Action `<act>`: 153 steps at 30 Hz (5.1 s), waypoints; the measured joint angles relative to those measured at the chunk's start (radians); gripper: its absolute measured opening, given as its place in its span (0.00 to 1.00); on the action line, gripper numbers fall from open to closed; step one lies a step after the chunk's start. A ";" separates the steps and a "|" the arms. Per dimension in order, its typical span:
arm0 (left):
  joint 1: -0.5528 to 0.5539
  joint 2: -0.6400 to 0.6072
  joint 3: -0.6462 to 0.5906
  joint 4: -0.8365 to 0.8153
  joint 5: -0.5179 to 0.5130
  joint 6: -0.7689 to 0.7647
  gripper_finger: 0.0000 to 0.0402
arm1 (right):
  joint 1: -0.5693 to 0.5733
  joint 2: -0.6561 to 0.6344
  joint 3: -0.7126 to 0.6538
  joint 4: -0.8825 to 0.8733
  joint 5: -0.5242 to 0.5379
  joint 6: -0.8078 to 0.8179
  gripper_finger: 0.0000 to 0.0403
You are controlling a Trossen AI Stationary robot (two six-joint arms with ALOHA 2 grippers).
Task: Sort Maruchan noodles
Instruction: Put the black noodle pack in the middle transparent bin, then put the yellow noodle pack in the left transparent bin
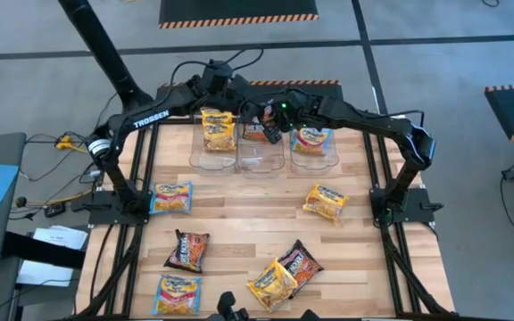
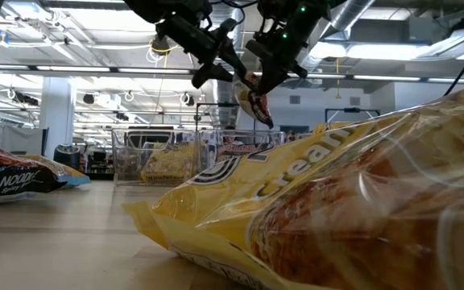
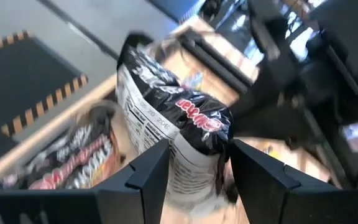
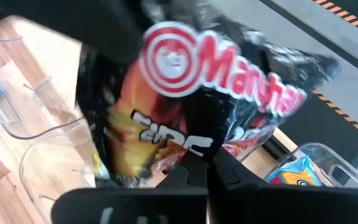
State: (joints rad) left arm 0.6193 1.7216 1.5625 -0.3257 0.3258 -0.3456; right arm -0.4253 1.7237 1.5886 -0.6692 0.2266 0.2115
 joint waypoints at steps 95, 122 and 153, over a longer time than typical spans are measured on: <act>-0.004 0.118 -0.001 0.115 -0.009 0.386 0.00 | -0.082 -0.165 0.002 -0.115 0.004 -0.010 0.42; 0.038 0.181 -0.001 -0.049 -0.162 0.344 0.00 | -0.094 -0.165 0.002 -0.139 0.007 -0.011 0.42; 0.043 0.181 0.097 -0.443 -0.142 0.398 0.35 | -0.085 -0.164 0.002 -0.139 0.007 -0.010 0.42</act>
State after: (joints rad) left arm 0.6624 1.9026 1.6591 -0.7682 0.1835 0.0521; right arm -0.5099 1.5593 1.5902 -0.8080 0.2333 0.2016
